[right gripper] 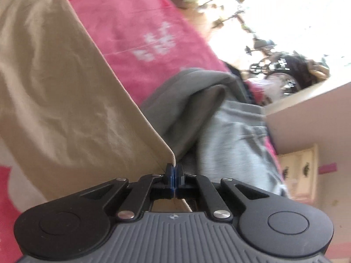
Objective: Fold clothes
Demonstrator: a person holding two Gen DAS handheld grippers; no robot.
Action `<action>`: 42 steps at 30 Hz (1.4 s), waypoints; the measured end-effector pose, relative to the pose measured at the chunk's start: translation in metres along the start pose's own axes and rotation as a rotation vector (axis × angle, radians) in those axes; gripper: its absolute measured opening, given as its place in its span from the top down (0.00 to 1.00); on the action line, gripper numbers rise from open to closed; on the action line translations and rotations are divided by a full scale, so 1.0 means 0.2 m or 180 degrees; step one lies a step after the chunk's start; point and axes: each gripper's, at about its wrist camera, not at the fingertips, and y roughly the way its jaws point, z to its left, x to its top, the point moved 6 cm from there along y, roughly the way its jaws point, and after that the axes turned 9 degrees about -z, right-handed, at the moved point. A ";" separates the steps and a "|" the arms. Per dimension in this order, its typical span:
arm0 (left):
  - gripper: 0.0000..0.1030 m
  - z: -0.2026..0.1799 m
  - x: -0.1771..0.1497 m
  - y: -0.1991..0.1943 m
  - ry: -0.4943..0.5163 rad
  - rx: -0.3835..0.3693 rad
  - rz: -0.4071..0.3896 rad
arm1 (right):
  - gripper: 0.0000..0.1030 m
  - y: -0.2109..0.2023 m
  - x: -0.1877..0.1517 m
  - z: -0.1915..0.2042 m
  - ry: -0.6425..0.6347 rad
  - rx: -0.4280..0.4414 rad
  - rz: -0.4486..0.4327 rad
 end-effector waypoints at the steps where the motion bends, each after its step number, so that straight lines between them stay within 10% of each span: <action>1: 0.27 0.00 0.00 0.01 0.0009 0.0015 0.0017 | 1.00 0.01 0.01 -0.02 0.0019 -0.0062 -0.0004; 10: 0.27 -0.01 -0.02 -0.01 0.0089 -0.0025 0.0069 | 0.99 0.28 -0.05 0.05 0.0180 -0.0383 0.0297; 13: 0.27 -0.01 -0.03 -0.05 0.0101 -0.0112 0.0128 | 0.83 0.30 -0.08 0.02 0.0440 -0.0574 0.0251; 24: 0.27 -0.10 0.00 -0.17 0.0507 -0.0329 -0.0177 | 0.54 -0.24 -0.31 -0.31 0.2535 -0.0564 -0.0729; 37: 0.27 -0.13 0.01 -0.03 0.1014 -0.0121 -0.0237 | 0.63 -0.41 -0.60 -0.11 0.3045 -0.0240 -0.0427; 42: 0.27 -0.14 0.00 -0.02 0.1052 -0.0053 -0.0225 | 0.93 -0.43 -0.71 0.00 0.3094 -0.0104 -0.0202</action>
